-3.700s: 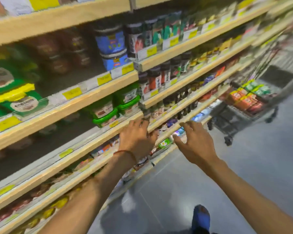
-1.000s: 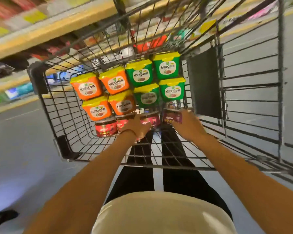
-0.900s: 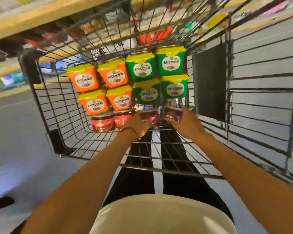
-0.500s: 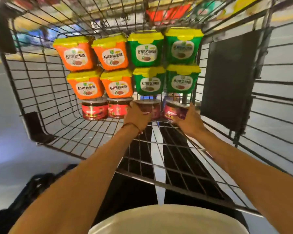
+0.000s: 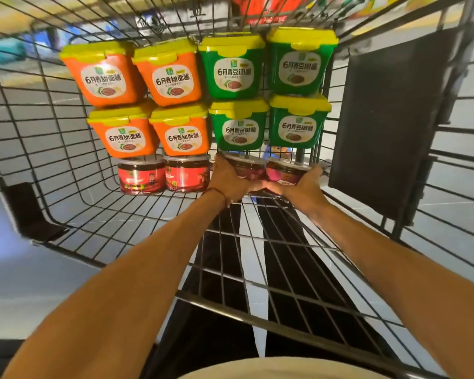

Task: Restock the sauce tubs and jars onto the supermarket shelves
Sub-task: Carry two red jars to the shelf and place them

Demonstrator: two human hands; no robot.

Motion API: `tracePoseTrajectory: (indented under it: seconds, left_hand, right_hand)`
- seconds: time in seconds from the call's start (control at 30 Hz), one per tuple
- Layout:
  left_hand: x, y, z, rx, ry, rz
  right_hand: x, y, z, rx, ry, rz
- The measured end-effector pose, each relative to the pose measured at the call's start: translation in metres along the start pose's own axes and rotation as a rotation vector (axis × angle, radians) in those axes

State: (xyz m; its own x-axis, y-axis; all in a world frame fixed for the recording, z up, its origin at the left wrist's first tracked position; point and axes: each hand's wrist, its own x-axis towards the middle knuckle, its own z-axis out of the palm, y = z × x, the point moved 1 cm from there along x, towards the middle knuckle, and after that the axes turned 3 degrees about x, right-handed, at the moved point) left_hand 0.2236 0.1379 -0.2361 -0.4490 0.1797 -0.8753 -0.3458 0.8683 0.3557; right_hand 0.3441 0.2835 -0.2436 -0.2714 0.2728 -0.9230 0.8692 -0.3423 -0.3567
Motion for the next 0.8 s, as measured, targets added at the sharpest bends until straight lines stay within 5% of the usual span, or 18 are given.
tracePoseTrajectory:
  seconds: [0.3,0.8]
  left_hand:
    - [-0.006,0.001,-0.019,0.185,0.029,0.064]
    - [-0.113,0.031,-0.142,-0.101,0.15,0.246]
  right_hand:
    - [-0.015,-0.009,-0.002,-0.066,0.064,0.023]
    - [-0.14,-0.089,0.019,0.023,0.103,-0.196]
